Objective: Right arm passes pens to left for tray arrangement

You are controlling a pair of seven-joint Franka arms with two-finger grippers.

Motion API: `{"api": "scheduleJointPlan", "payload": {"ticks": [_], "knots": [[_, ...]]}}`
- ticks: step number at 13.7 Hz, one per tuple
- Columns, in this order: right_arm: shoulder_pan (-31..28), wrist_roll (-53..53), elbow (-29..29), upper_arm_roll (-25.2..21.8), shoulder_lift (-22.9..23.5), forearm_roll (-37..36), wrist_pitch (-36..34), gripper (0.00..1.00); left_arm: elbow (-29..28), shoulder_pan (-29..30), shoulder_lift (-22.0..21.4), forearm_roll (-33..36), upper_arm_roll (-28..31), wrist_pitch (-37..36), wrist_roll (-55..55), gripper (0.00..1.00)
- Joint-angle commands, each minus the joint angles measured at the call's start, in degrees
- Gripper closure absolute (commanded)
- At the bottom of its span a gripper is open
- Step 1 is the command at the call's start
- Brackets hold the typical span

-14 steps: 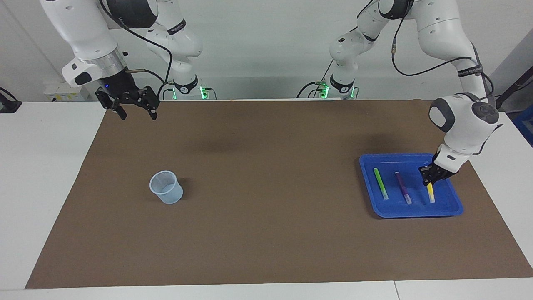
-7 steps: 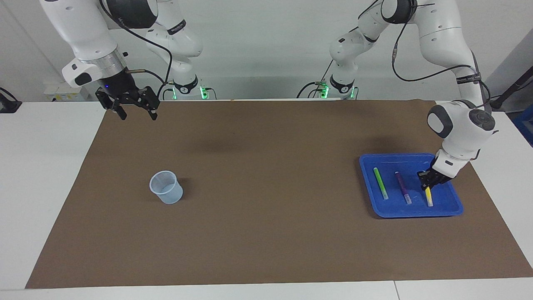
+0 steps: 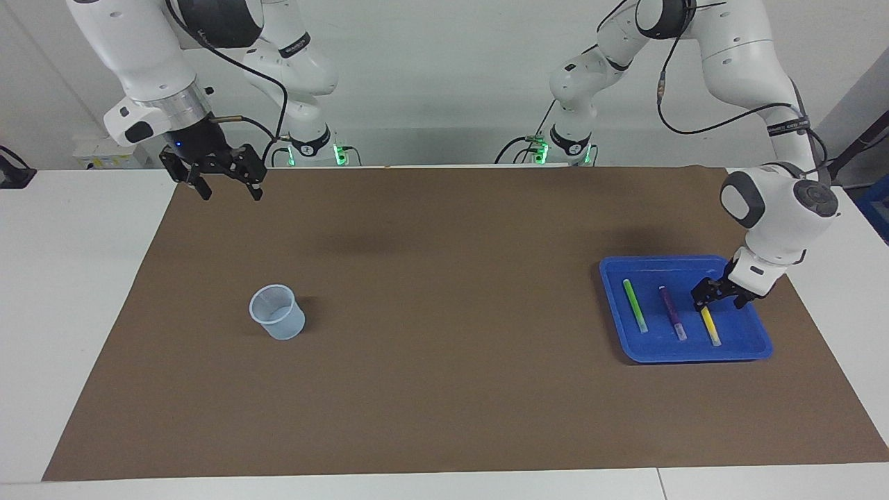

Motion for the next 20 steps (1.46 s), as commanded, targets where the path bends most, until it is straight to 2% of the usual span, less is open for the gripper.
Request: {"api": "scheduleJointPlan", "payload": {"ticks": [1,6,10,14,16,18,20], "knots": [[-0.7,-1.4,-1.1,0.2,-1.3,-1.0,-0.4,0.00,3.5,-0.3,-2.3,0.5,-0.5,-7.0,-0.5,0.00],[-0.7,-1.4,-1.2,0.2,-1.4,-1.1,-0.3,0.00,2.7,-2.6,-9.0,0.4,-1.1,-16.3,-0.7,0.00],[-0.6,-1.3,-1.5,0.2,-1.7,-1.1,-1.4,0.00,2.7,-5.0,-14.5,-7.1,-1.2,-25.2,-5.4,0.00],[-0.7,-1.4,-1.5,0.2,-1.7,-1.1,-1.5,0.00,3.4,-8.8,-20.2,-8.7,-2.1,-26.5,-9.7,0.00],[-0.6,-1.4,-1.5,0.2,-1.7,-1.1,-1.4,0.00,3.6,-9.4,-23.7,-8.9,-2.2,-29.7,-12.8,0.00],[-0.6,-1.4,-1.5,0.2,-1.7,-1.1,-1.4,0.00,6.3,-9.6,-24.2,-10.0,-2.4,-35.2,-13.2,0.00],[-0.6,-1.4,-1.5,0.2,-1.7,-1.1,-1.5,0.00,8.9,-13.4,-24.0,-11.7,-0.8,-37.3,-15.6,0.00]]}}
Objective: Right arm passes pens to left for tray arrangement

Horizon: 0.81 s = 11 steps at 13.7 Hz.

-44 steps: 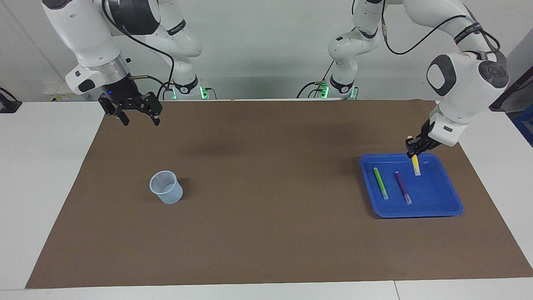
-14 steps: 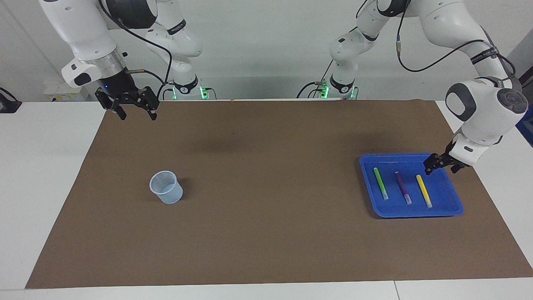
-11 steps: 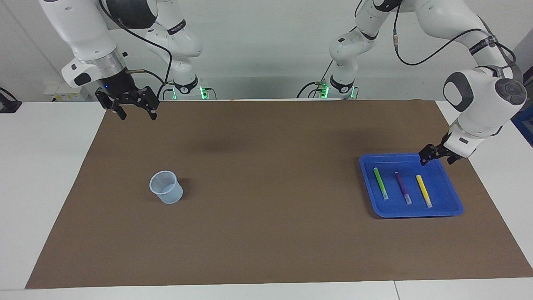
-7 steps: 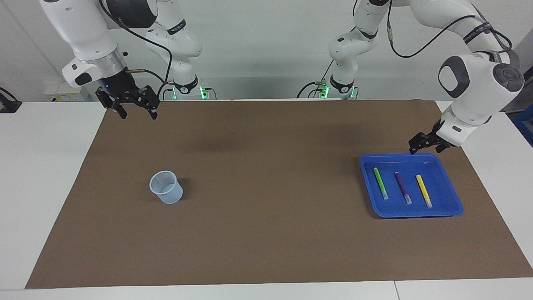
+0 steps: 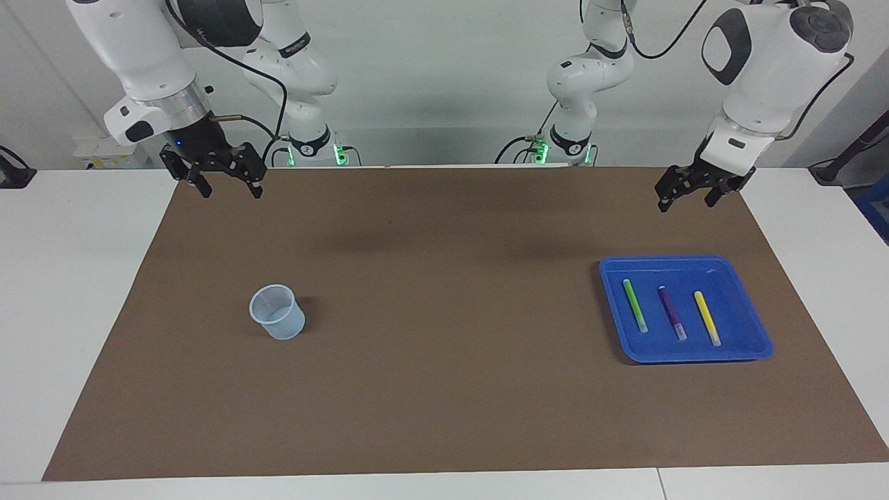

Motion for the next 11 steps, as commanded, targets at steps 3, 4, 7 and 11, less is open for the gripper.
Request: {"api": "scheduleJointPlan", "payload": {"ticks": [3,4,7,11], "knots": [[-0.5,-1.4,-1.3,0.3,-1.4,-1.2,-0.3,0.00,2.4,-9.5,0.4,-1.5,5.7,-0.1,-6.4,0.00],[-0.5,-1.4,-1.3,0.3,-1.4,-1.1,-0.2,0.00,1.9,-10.1,0.5,-1.5,6.4,1.5,-6.4,0.00],[-0.6,-1.6,-1.2,0.3,-1.4,-1.1,-0.3,0.00,0.3,-10.8,1.9,-1.3,7.6,3.6,-5.3,0.00],[-0.5,-1.6,-1.2,0.3,-1.4,-1.1,0.0,0.00,1.4,-16.4,1.9,-1.0,13.2,1.5,-5.2,0.00]]}}
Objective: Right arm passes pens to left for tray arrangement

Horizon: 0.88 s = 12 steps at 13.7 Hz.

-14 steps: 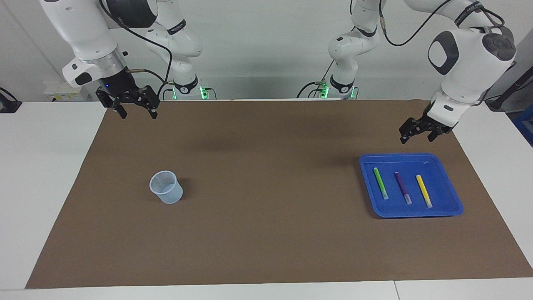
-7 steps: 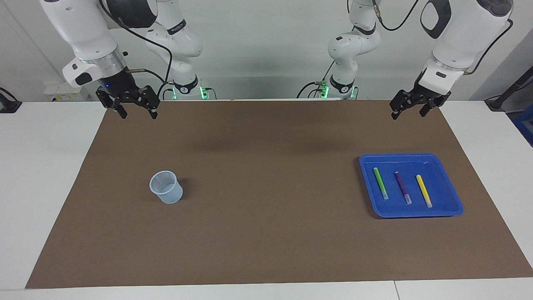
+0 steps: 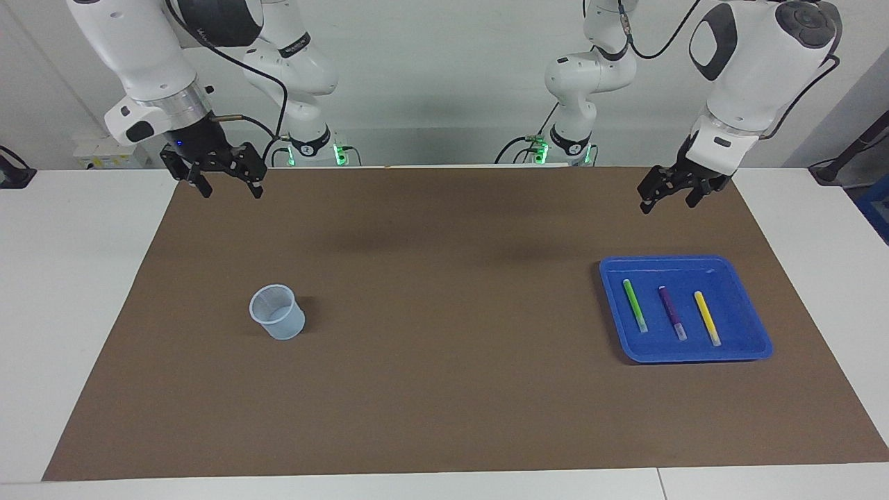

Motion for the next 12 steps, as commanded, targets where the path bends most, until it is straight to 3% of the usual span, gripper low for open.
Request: {"api": "scheduleJointPlan", "payload": {"ticks": [1,6,9,12], "knots": [[-0.5,-1.6,-1.2,0.3,-1.4,-1.1,-0.1,0.00,0.3,-3.0,-0.5,0.1,2.6,-0.7,0.4,0.00],[-0.3,-1.6,-1.2,0.3,-1.4,-1.1,0.0,0.00,0.6,-4.5,-0.5,0.0,2.8,0.5,0.6,0.00],[-0.3,-1.6,-1.2,0.3,-1.4,-1.1,-0.4,0.00,0.6,-9.0,-0.7,-0.1,8.2,0.3,0.6,0.00],[-0.4,-1.6,-1.2,0.3,-1.4,-1.2,-0.3,0.00,0.6,-8.3,-0.8,-0.1,7.9,0.2,0.7,0.00]]}}
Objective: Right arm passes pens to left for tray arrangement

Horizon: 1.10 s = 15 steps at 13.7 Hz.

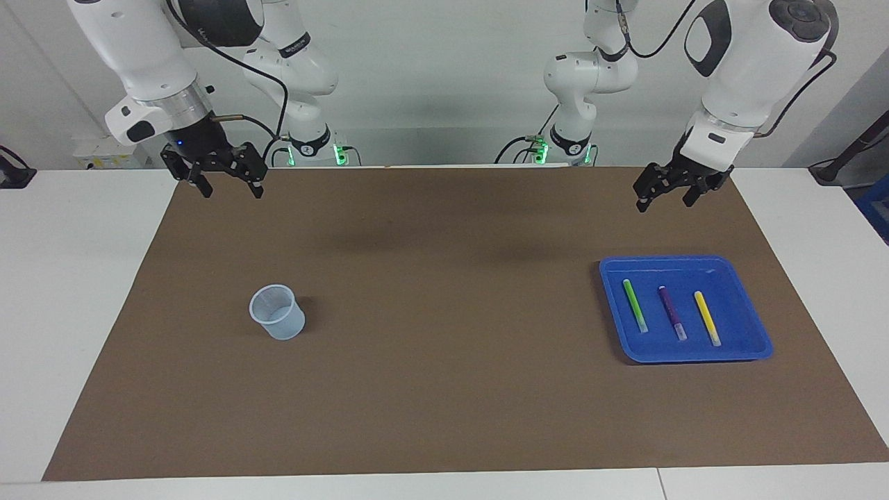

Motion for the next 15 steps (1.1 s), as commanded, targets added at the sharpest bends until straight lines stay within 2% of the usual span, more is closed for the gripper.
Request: {"api": "scheduleJointPlan", "payload": {"ticks": [1,4,7,15], "knots": [[-0.5,-1.6,-1.2,0.2,-1.3,-1.1,-0.4,0.00,0.0,-1.0,-0.6,-0.1,1.2,0.2,0.5,0.00],[-0.3,-1.5,-1.2,0.2,-1.3,-1.1,-0.4,0.00,0.0,0.4,-0.9,-0.1,-0.5,-0.1,0.4,0.00],[-0.4,-1.6,-1.2,0.2,-1.3,-1.1,-0.5,0.00,0.0,4.4,-0.9,0.1,-4.0,0.0,0.4,0.00],[-0.1,-1.6,-1.2,0.2,-1.3,-1.1,-0.7,0.00,-0.6,4.1,-0.6,0.4,-4.3,0.4,0.3,0.00]]}}
